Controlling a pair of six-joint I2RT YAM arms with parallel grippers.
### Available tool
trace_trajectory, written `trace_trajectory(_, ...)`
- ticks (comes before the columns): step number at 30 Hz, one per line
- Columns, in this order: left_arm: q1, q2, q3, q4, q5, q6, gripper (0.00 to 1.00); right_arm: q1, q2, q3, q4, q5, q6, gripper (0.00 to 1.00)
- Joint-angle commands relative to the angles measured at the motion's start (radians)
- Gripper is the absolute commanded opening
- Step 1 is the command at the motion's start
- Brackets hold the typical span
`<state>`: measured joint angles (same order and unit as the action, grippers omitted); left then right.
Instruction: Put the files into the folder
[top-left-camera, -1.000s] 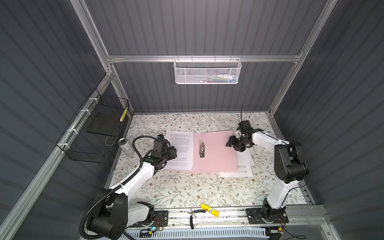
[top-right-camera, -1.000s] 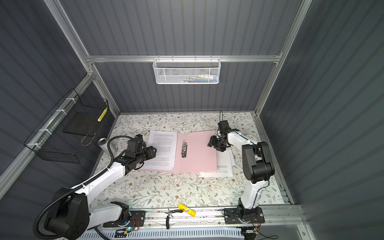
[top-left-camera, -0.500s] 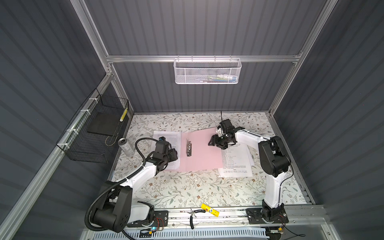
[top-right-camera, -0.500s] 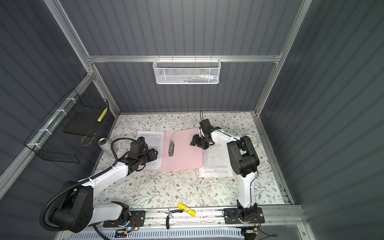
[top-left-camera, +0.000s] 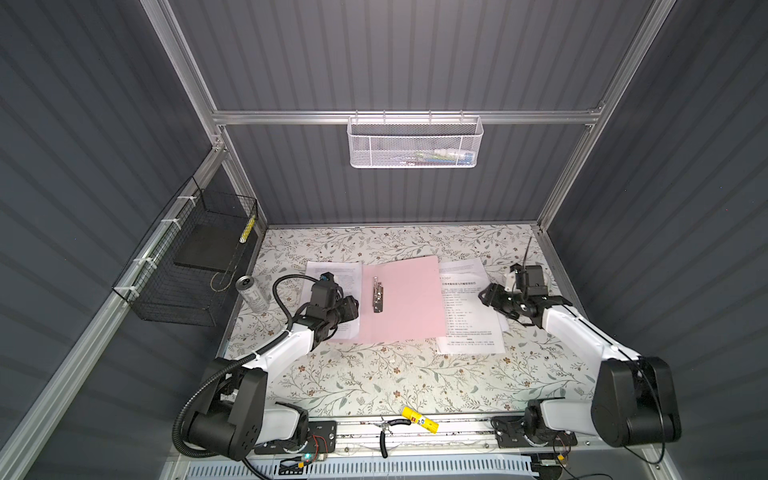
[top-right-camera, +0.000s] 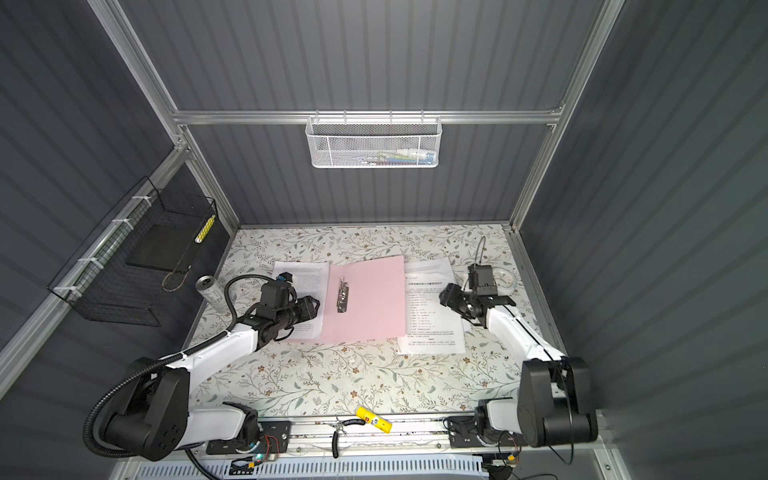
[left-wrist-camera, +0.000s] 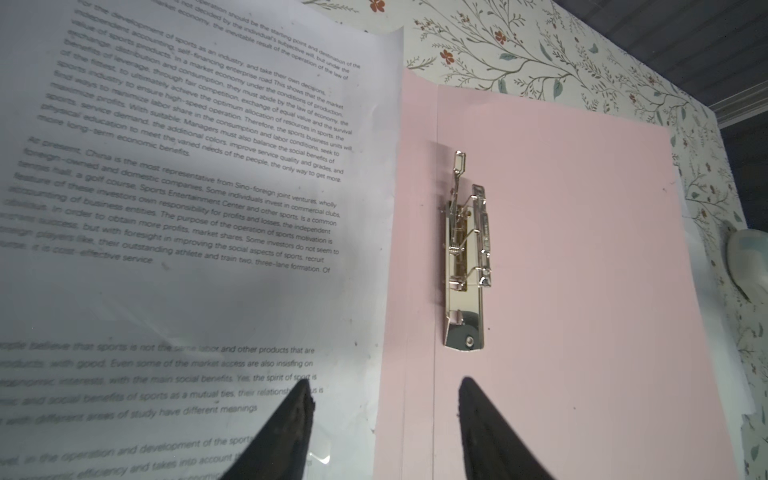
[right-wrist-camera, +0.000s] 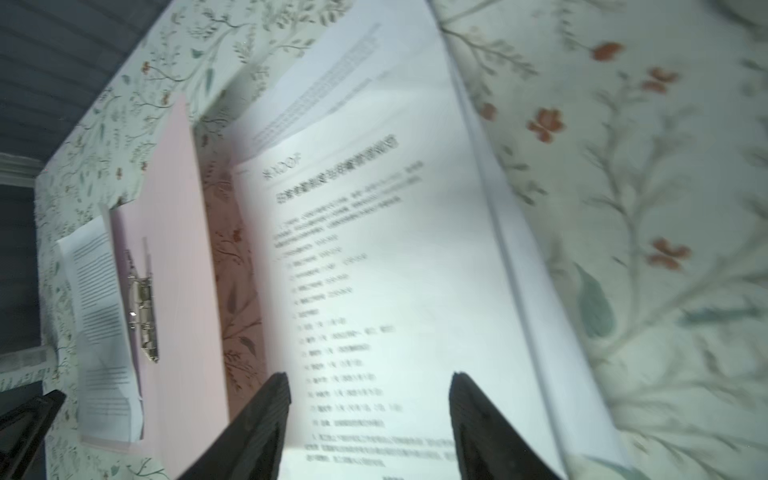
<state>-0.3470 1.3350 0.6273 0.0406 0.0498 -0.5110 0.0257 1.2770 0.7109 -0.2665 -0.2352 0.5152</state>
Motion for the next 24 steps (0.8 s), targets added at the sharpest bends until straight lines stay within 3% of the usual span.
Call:
trace_trajectory(1,-0.030,0.017,0.039,0.015,0.047,-0.015,0.58,-0.099,-0.062,-0.090,-0.055,-0.002,-0.004,0.64)
trace_trajectory(8,-0.176,0.120,0.188,0.023,0.046,-0.017,0.59,-0.247,-0.068,-0.169,-0.023,-0.132,0.013,0.64)
trace_trajectory(14,-0.263,0.255,0.324,0.059,0.109,-0.005,0.59,-0.262,0.051,-0.168,0.035,-0.254,0.021,0.63)
trace_trajectory(24,-0.356,0.515,0.563,0.051,0.192,0.011,0.58,-0.261,0.100,-0.180,0.035,-0.304,0.030,0.62)
